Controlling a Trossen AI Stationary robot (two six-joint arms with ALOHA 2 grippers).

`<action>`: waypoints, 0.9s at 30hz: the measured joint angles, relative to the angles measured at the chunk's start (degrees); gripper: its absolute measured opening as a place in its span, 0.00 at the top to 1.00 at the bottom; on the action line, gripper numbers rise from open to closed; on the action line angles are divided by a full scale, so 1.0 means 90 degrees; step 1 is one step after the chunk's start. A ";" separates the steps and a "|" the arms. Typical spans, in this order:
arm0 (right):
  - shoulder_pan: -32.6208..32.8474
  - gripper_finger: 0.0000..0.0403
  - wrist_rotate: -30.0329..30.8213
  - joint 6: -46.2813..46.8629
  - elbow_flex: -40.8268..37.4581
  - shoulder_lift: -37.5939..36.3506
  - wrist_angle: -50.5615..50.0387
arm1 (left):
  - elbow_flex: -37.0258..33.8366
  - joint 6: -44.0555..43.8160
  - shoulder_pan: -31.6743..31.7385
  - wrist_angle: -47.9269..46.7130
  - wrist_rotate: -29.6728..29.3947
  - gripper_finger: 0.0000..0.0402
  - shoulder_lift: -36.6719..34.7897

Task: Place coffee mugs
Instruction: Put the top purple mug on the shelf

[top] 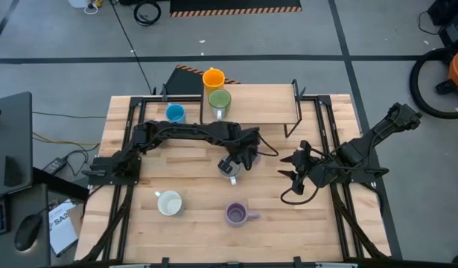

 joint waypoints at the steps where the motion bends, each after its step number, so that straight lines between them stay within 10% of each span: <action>1: 0.0000 0.50 -0.0002 -0.0011 0.0000 0.0000 0.0019 | 0.0000 0.0000 0.0000 -0.0030 0.0000 0.95 0.0000; 27: -0.0078 0.50 0.0158 -0.0368 0.0000 0.0007 0.0386 | -0.0002 0.0282 0.0000 -0.0832 -0.0248 0.92 0.0000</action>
